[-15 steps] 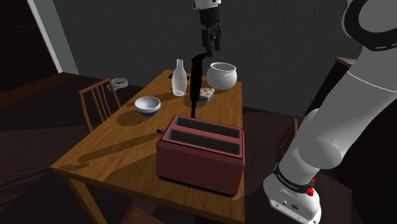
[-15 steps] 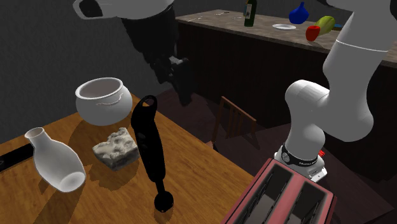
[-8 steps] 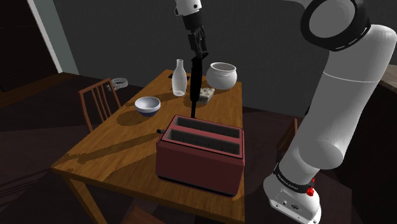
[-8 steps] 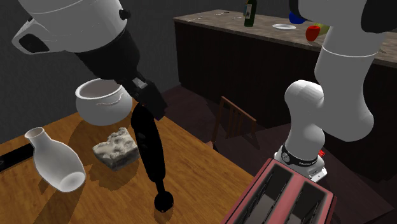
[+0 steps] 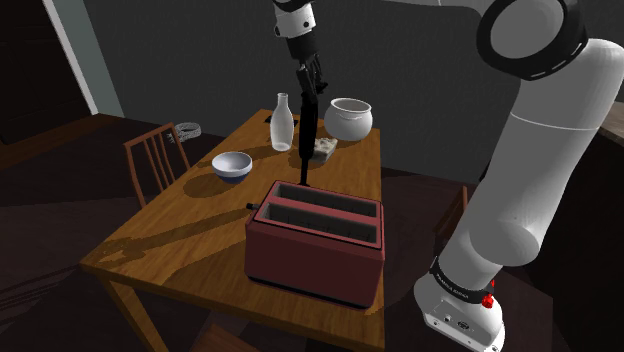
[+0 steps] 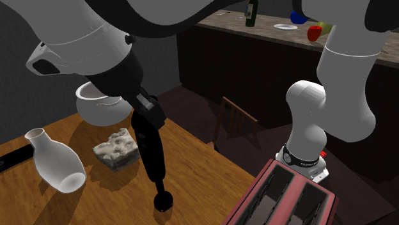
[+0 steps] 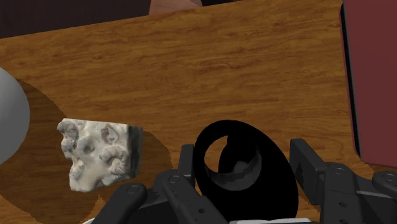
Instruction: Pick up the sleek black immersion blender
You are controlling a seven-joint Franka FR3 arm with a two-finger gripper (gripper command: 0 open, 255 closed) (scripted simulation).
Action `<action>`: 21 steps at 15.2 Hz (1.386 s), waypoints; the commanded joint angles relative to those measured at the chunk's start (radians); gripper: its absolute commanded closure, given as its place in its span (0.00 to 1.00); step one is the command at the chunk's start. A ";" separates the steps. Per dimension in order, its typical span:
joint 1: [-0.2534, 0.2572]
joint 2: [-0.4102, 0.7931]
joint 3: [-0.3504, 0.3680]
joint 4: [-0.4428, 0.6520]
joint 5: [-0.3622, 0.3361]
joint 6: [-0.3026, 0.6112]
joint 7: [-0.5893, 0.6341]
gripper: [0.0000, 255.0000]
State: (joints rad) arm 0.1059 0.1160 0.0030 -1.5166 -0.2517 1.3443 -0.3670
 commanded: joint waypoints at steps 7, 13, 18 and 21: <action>0.000 0.000 0.000 -0.003 0.000 0.002 -0.001 1.00; 0.003 0.018 0.001 0.089 -0.004 -0.071 -0.015 1.00; 0.006 0.044 0.001 0.192 -0.010 -0.147 -0.033 1.00; 0.008 0.064 0.001 0.263 -0.015 -0.195 -0.045 1.00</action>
State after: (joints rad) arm 0.1125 0.1725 0.0042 -1.2796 -0.2650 1.1664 -0.4086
